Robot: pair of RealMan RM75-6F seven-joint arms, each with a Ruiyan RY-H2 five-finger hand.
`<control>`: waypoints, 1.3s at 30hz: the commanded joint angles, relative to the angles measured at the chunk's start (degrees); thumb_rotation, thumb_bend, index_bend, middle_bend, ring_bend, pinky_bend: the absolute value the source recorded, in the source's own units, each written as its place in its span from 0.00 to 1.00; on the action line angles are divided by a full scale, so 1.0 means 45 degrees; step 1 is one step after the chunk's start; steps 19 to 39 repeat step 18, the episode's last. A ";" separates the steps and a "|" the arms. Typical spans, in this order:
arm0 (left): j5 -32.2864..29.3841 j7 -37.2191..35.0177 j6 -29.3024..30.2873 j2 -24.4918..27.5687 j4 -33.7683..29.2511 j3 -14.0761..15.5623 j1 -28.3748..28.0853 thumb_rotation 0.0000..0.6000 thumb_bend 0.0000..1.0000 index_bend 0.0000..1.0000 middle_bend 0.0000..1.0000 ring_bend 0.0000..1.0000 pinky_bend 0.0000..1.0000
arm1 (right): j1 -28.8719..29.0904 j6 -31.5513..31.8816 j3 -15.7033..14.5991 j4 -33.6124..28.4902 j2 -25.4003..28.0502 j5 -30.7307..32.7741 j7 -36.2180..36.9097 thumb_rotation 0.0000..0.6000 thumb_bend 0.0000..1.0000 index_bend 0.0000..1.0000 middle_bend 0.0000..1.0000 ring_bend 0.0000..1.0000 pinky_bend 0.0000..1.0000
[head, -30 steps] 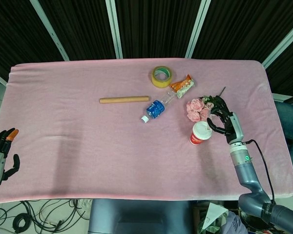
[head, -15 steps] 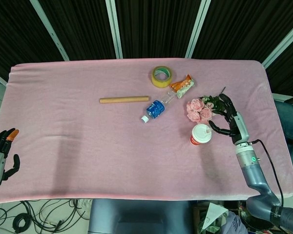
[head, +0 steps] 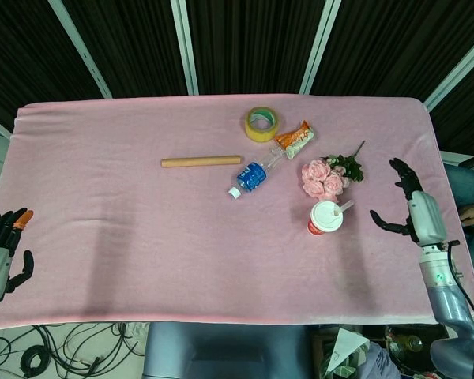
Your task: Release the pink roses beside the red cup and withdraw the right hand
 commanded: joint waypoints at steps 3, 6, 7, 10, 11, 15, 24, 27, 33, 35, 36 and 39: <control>0.0020 0.0123 -0.0035 0.0021 -0.0026 0.0083 0.0010 1.00 0.65 0.05 0.04 0.00 0.00 | -0.1344 0.1736 -0.1569 -0.0125 0.0588 -0.0348 -0.4419 1.00 0.20 0.00 0.00 0.02 0.21; -0.0017 0.0136 -0.0022 0.0047 -0.0078 0.0070 0.0021 1.00 0.66 0.05 0.04 0.00 0.00 | -0.1468 0.1813 -0.2003 0.0351 0.0439 -0.0757 -0.4976 1.00 0.20 0.00 0.00 0.02 0.21; -0.0015 0.0142 -0.0016 0.0052 -0.0082 0.0068 0.0021 1.00 0.66 0.05 0.04 0.00 0.00 | -0.1513 0.1870 -0.2097 0.0426 0.0379 -0.0854 -0.5082 1.00 0.20 0.00 0.00 0.02 0.21; -0.0021 0.0156 -0.0028 0.0060 -0.0098 0.0076 0.0022 1.00 0.65 0.05 0.04 0.00 0.00 | -0.1730 0.2296 -0.2385 0.0659 0.0083 -0.1292 -0.5329 1.00 0.20 0.00 0.00 0.02 0.21; -0.0029 0.0150 -0.0038 0.0063 -0.0105 0.0083 0.0024 1.00 0.65 0.05 0.04 0.00 0.00 | -0.1793 0.2433 -0.2444 0.0686 0.0004 -0.1412 -0.5314 1.00 0.20 0.00 0.00 0.02 0.21; -0.0020 0.0129 -0.0062 0.0078 -0.0136 0.0104 0.0023 1.00 0.65 0.05 0.04 0.00 0.00 | -0.2007 0.2988 -0.2618 0.1020 -0.0464 -0.1866 -0.5276 1.00 0.20 0.00 0.00 0.02 0.21; -0.0029 0.0128 -0.0071 0.0093 -0.0143 0.0113 0.0028 1.00 0.65 0.05 0.04 0.00 0.00 | -0.2066 0.3195 -0.2652 0.1350 -0.0794 -0.2029 -0.5270 1.00 0.20 0.00 0.00 0.02 0.21; -0.0029 0.0128 -0.0071 0.0093 -0.0143 0.0113 0.0028 1.00 0.65 0.05 0.04 0.00 0.00 | -0.2066 0.3195 -0.2652 0.1350 -0.0794 -0.2029 -0.5270 1.00 0.20 0.00 0.00 0.02 0.21; -0.0029 0.0128 -0.0071 0.0093 -0.0143 0.0113 0.0028 1.00 0.65 0.05 0.04 0.00 0.00 | -0.2066 0.3195 -0.2652 0.1350 -0.0794 -0.2029 -0.5270 1.00 0.20 0.00 0.00 0.02 0.21; -0.0029 0.0128 -0.0071 0.0093 -0.0143 0.0113 0.0028 1.00 0.65 0.05 0.04 0.00 0.00 | -0.2066 0.3195 -0.2652 0.1350 -0.0794 -0.2029 -0.5270 1.00 0.20 0.00 0.00 0.02 0.21; -0.0029 0.0128 -0.0071 0.0093 -0.0143 0.0113 0.0028 1.00 0.65 0.05 0.04 0.00 0.00 | -0.2066 0.3195 -0.2652 0.1350 -0.0794 -0.2029 -0.5270 1.00 0.20 0.00 0.00 0.02 0.21; -0.0029 0.0128 -0.0071 0.0093 -0.0143 0.0113 0.0028 1.00 0.65 0.05 0.04 0.00 0.00 | -0.2066 0.3195 -0.2652 0.1350 -0.0794 -0.2029 -0.5270 1.00 0.20 0.00 0.00 0.02 0.21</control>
